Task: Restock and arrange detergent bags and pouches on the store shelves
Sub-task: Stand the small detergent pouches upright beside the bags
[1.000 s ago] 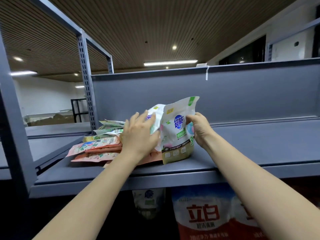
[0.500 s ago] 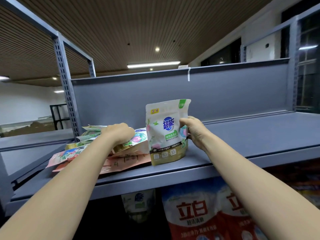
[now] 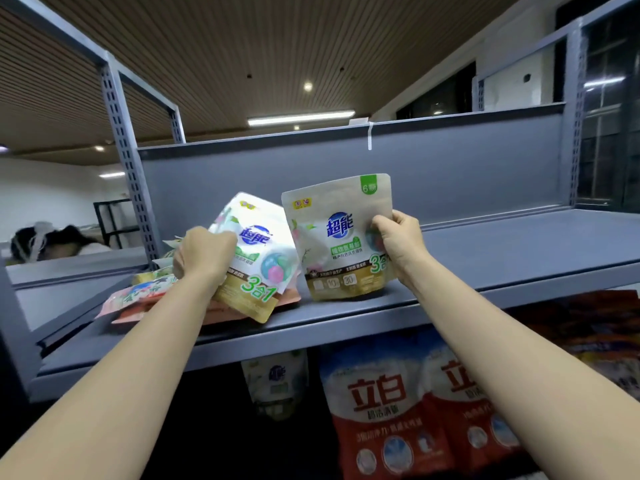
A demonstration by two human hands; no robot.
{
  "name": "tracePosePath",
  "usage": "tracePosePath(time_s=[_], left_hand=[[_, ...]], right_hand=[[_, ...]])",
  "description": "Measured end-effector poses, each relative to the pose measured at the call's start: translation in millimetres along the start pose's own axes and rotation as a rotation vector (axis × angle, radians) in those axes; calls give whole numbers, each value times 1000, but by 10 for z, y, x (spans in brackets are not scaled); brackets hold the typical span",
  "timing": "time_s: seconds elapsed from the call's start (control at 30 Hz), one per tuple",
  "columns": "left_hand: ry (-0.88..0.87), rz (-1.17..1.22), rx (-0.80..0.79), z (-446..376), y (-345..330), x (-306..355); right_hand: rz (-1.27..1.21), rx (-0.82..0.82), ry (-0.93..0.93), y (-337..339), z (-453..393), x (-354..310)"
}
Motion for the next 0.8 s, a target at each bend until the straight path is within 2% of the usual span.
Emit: tracePosePath(time_s=[0.07, 0.2, 0.47, 0.63, 0.8], left_hand=[[44, 57, 99, 32, 114, -51], [130, 97, 166, 155, 303, -267], [299, 361, 407, 653, 684, -641], [188, 444, 503, 981, 807, -827], [228, 524, 480, 1294, 700, -1207]], right_hand=[[41, 17, 45, 12, 78, -18], [68, 13, 124, 11, 333, -45], [-31, 11, 170, 161, 885, -65], [43, -27, 227, 363, 1251, 196], [152, 94, 160, 611, 1468, 691]])
Point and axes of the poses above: each hand's wrist, its own z-axis away from the middle knuckle, its own y-axis out of the back of the hand, x = y × z, the point moved 3 cm from there along -z, towards the middle knuckle, and after that the axes turned 11 degrees about x, right-handed, at the moved point
